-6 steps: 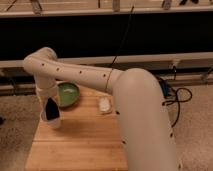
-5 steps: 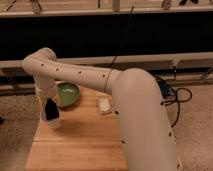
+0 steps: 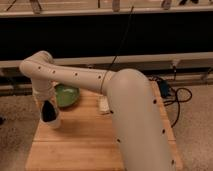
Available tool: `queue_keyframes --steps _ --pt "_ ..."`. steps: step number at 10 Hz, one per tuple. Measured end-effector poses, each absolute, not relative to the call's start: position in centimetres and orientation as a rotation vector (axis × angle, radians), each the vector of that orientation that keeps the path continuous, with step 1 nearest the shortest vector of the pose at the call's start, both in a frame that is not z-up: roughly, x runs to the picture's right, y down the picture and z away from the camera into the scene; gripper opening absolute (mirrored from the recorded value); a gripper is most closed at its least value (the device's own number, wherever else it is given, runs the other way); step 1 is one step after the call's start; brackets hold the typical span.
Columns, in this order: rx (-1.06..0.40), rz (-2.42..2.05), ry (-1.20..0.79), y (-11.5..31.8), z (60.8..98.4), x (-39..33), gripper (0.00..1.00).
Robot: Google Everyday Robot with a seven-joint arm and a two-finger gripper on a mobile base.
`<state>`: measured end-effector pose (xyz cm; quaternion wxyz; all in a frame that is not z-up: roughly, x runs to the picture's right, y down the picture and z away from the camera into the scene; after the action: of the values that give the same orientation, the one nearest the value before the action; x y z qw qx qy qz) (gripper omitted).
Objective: Place the eraser in the ceramic cup
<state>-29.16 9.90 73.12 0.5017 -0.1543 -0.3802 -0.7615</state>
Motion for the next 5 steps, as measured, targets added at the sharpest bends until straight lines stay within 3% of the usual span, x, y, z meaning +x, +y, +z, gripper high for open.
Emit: queue_keyframes --steps 3,4,5 --pt "-0.362 -1.84 -0.906 9.67 73.71 -29.18 0.79" --pt "-0.358 -1.841 -0.907 9.54 73.67 -29.23 0.76" --pt "-0.361 -1.844 -0.91 9.76 73.54 -28.85 0.67"
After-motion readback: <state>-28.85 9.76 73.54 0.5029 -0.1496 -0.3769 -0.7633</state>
